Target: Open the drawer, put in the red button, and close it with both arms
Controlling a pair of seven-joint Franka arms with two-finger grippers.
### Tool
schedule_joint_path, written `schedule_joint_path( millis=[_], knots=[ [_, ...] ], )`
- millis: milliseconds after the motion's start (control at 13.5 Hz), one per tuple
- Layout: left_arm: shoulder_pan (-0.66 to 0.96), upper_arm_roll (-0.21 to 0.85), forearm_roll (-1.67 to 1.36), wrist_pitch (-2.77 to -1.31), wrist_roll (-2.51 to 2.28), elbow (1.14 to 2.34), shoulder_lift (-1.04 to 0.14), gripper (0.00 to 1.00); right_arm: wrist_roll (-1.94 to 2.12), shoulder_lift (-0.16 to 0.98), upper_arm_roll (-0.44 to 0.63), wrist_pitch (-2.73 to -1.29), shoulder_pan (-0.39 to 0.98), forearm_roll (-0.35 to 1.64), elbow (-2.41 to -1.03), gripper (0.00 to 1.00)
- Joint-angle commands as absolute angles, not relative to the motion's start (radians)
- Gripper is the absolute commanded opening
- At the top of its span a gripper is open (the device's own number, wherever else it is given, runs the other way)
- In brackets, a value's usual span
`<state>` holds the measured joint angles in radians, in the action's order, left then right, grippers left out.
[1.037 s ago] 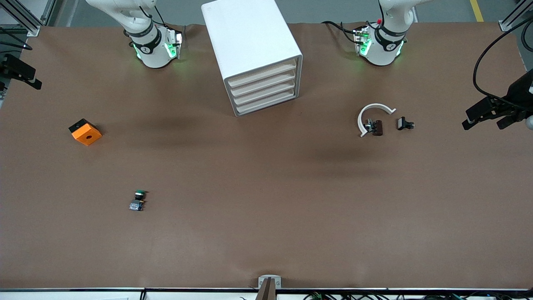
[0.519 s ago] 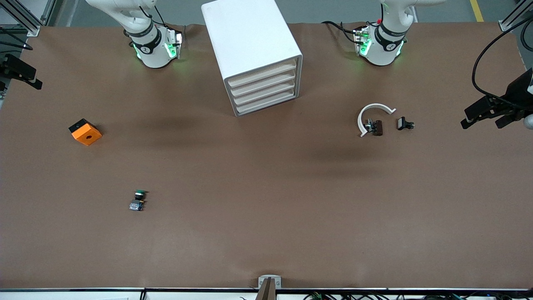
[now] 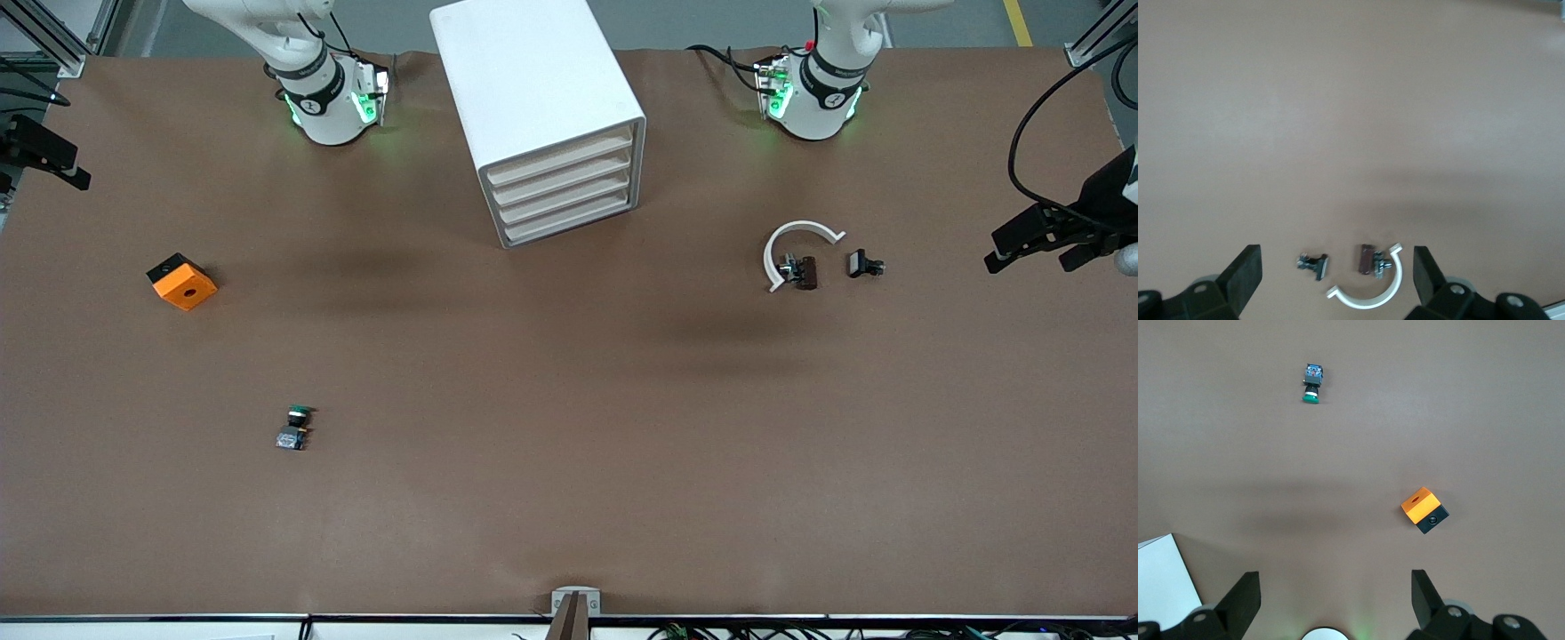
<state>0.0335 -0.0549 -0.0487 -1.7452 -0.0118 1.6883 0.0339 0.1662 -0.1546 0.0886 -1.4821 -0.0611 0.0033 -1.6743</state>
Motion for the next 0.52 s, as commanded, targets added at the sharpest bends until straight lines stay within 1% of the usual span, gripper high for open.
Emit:
schedule_joint_path(
  millis=[0, 444],
  knots=[
    [0.037, -0.029, -0.008, -1.698, -0.037, 1.663, 0.052, 1.00, 0.152, -0.186, 0.086, -1.488, -0.066, 0.012, -1.703, 1.00],
    [0.038, -0.028, -0.006, -1.697, -0.044, 1.637, 0.049, 1.00, 0.131, -0.186, 0.087, -1.494, -0.069, 0.005, -1.701, 1.00]
  ],
)
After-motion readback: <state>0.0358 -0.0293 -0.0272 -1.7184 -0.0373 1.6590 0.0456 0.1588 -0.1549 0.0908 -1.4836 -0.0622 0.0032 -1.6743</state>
